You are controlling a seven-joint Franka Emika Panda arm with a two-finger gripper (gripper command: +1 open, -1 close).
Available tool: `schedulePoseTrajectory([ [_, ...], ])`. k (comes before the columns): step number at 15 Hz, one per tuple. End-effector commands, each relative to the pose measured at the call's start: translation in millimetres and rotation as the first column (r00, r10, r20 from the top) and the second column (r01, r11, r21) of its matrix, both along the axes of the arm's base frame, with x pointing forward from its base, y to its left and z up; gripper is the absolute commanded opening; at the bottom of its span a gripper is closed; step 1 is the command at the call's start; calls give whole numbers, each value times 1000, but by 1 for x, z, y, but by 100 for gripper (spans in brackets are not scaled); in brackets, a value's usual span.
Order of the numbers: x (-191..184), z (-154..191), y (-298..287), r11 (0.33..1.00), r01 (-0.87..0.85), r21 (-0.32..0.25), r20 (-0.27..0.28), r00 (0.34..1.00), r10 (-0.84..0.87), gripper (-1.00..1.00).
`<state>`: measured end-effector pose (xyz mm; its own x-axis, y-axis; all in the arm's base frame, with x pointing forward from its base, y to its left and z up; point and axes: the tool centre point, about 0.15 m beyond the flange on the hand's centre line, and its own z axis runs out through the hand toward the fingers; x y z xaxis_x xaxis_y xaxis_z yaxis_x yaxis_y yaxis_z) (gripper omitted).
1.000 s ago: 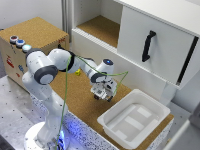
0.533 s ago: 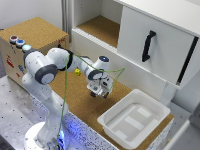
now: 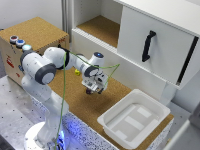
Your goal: Push the purple block to the left
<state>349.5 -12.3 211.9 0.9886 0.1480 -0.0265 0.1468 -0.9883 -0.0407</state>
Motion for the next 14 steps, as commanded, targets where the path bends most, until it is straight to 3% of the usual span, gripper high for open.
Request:
schedulePoseTrajectory([
  [1,-11,1,44,999,3,-32,16,1000,-2,-100],
  [7,-14,8,83,1000,-13,20,19,1000,13,-100],
  [14,-5,4,106,999,-54,4,-14,998,54,-100],
])
